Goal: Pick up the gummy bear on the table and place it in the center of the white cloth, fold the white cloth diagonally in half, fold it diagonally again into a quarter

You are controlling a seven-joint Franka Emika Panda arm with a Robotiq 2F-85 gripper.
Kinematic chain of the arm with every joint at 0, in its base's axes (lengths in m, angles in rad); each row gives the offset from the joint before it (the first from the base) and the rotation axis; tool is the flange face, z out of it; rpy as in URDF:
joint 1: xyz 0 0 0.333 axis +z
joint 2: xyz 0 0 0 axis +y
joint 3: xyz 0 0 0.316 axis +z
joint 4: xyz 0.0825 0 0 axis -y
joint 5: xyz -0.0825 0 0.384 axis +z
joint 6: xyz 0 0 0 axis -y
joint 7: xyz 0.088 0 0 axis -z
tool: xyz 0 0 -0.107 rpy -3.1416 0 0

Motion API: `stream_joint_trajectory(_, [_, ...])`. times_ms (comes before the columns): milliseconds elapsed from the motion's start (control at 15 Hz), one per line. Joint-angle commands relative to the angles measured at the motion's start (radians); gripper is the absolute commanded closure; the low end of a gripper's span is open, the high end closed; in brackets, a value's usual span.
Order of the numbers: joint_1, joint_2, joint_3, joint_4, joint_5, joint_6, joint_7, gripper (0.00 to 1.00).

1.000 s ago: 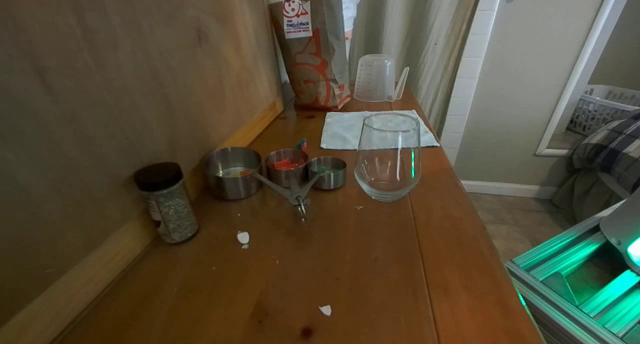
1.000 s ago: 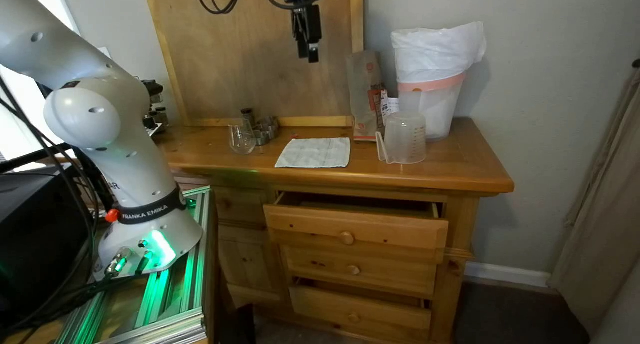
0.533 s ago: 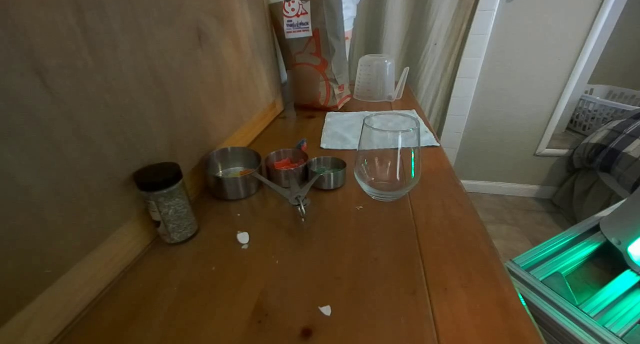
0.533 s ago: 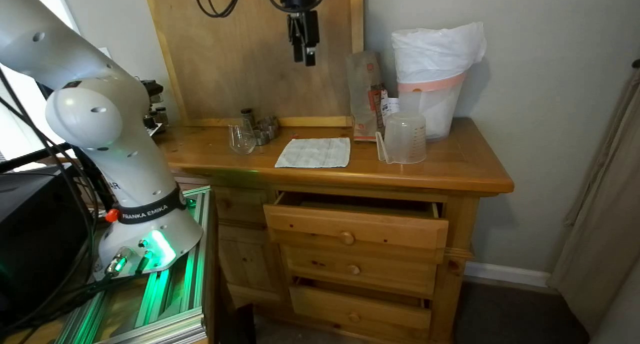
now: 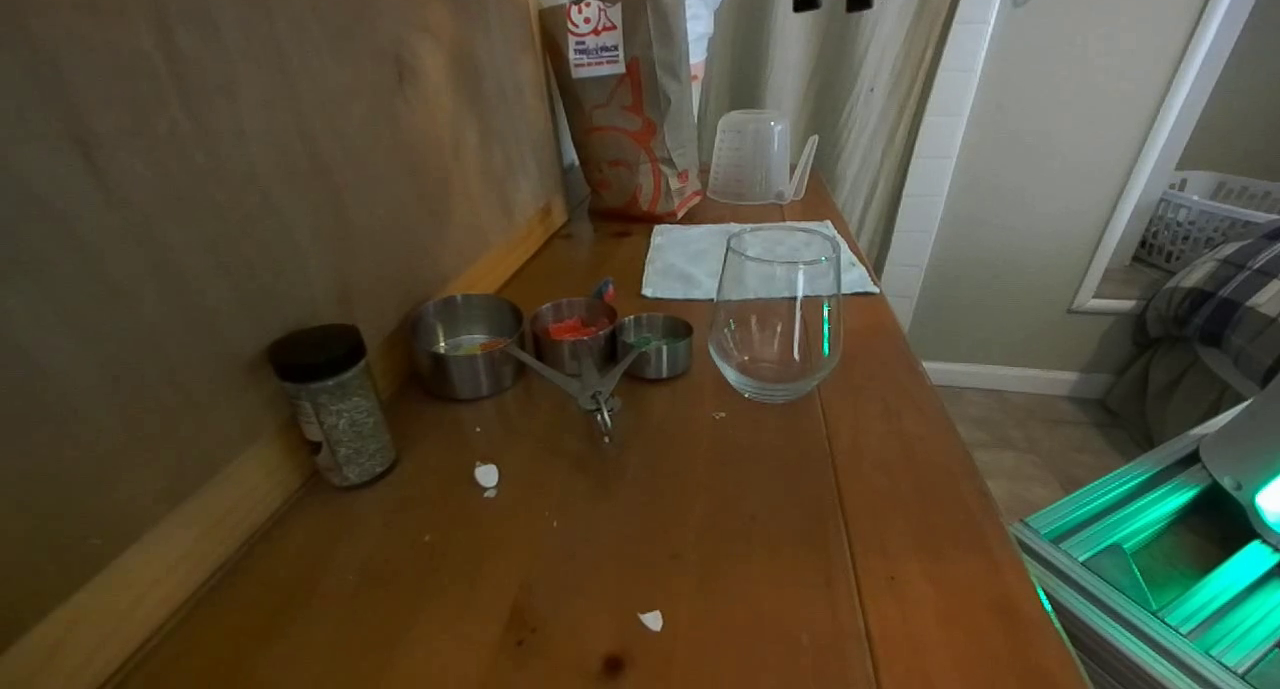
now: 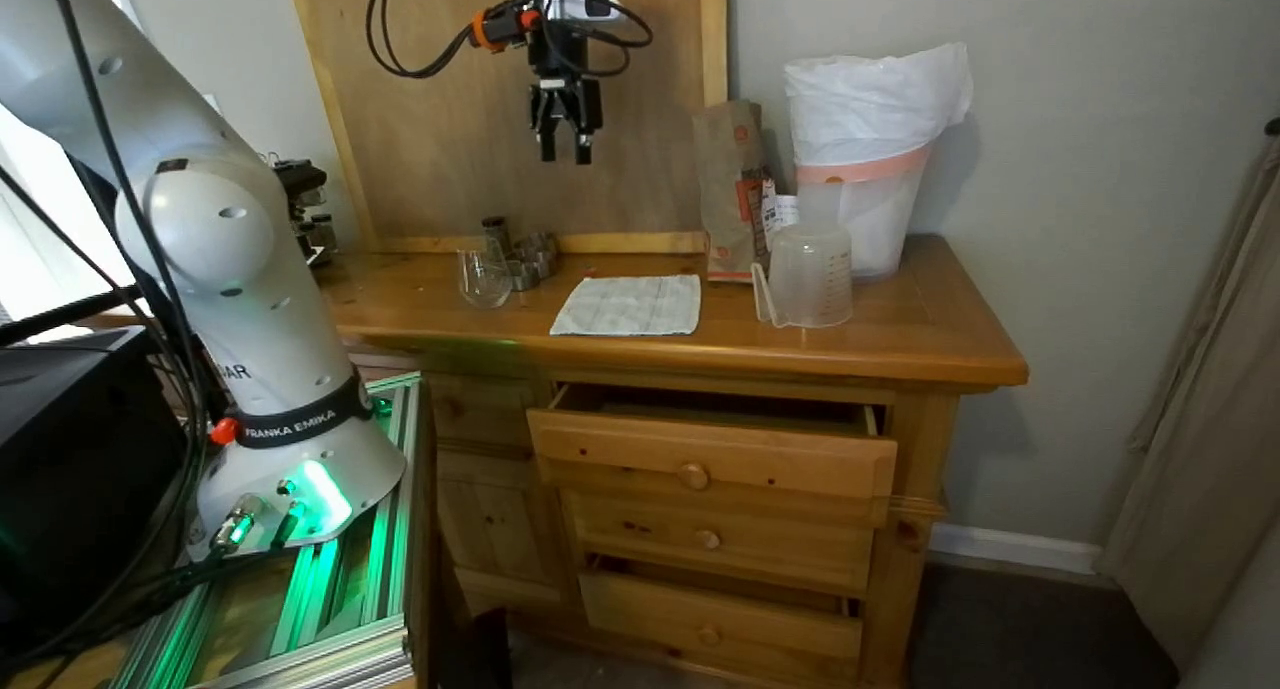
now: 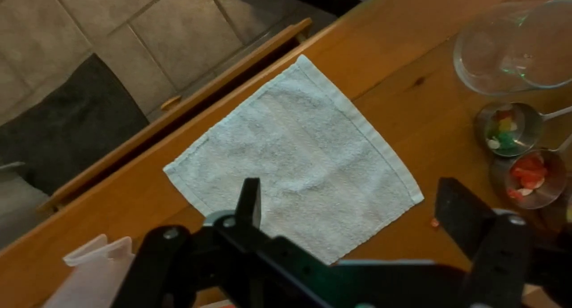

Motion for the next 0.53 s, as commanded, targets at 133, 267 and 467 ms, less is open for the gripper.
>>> stream_joint_trajectory(133, [0.064,0.141,0.083,0.028,-0.002,0.079,0.017,0.00])
stream_joint_trajectory(267, [0.062,0.104,0.072,0.005,-0.002,0.067,0.009,0.00])
stream_joint_trajectory(467, [0.060,0.103,0.066,0.005,-0.002,0.067,0.009,0.00])
